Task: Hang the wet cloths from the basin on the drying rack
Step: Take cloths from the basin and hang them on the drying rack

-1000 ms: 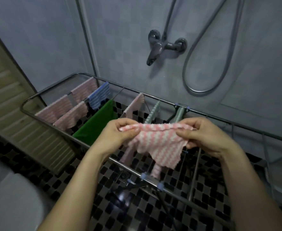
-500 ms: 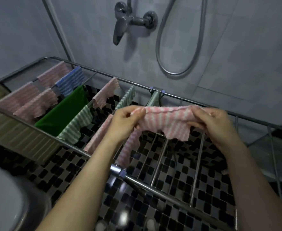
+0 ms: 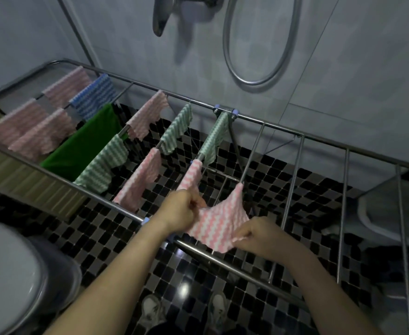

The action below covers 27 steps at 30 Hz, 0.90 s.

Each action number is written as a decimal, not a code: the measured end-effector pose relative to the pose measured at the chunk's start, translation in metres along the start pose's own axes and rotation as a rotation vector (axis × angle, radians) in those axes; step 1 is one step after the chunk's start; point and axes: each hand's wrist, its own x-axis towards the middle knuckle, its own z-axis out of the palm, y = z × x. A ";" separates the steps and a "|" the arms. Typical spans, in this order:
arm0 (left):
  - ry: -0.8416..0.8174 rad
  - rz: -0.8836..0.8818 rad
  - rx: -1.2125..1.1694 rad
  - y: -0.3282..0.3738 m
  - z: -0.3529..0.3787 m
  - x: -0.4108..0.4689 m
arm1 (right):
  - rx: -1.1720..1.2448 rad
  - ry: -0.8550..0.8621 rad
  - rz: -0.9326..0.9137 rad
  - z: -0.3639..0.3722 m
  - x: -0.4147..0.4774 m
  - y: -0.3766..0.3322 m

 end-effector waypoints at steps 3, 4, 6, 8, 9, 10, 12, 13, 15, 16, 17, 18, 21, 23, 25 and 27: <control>0.044 0.078 0.047 0.004 0.006 -0.005 | -0.145 -0.020 -0.027 0.008 0.003 -0.001; 0.048 0.098 0.079 0.005 0.008 -0.006 | -0.155 -0.052 -0.017 0.010 0.003 -0.002; 0.036 0.146 0.157 0.006 0.011 -0.007 | -0.166 -0.204 0.034 0.011 0.001 -0.010; 0.016 0.178 0.207 0.006 0.014 -0.009 | -0.165 -0.279 0.095 0.007 0.001 -0.011; 0.020 0.186 0.217 0.007 0.017 -0.011 | -0.131 -0.214 0.108 0.003 0.002 -0.013; 0.034 0.183 0.220 0.009 0.018 -0.013 | -0.063 -0.067 0.112 -0.003 0.004 -0.014; 0.051 0.156 0.181 0.013 0.022 -0.016 | 0.127 0.329 0.147 -0.015 0.014 -0.010; 0.046 0.119 0.126 0.016 0.024 -0.020 | 0.238 0.466 0.167 -0.021 0.022 -0.011; -0.002 0.066 0.031 0.022 0.029 -0.027 | 0.481 0.511 0.217 -0.028 0.038 -0.008; -0.017 0.058 0.024 0.024 0.032 -0.030 | 0.586 0.468 0.240 -0.028 0.045 -0.008; -0.022 0.052 0.031 0.026 0.035 -0.032 | 0.649 0.432 0.249 -0.027 0.050 -0.009; -0.017 0.044 0.035 0.027 0.038 -0.035 | 0.665 0.425 0.251 -0.025 0.055 -0.009; 0.012 0.017 -0.021 0.028 0.044 -0.038 | 0.564 0.543 0.279 -0.020 0.061 -0.004; 0.051 0.041 0.033 0.033 0.049 -0.040 | 0.454 0.613 0.319 -0.021 0.059 0.000; 0.103 0.136 0.165 0.039 0.055 -0.042 | 0.354 0.668 0.357 -0.026 0.055 0.003; 0.103 0.202 0.244 0.047 0.061 -0.046 | 0.262 0.704 0.365 -0.030 0.052 0.006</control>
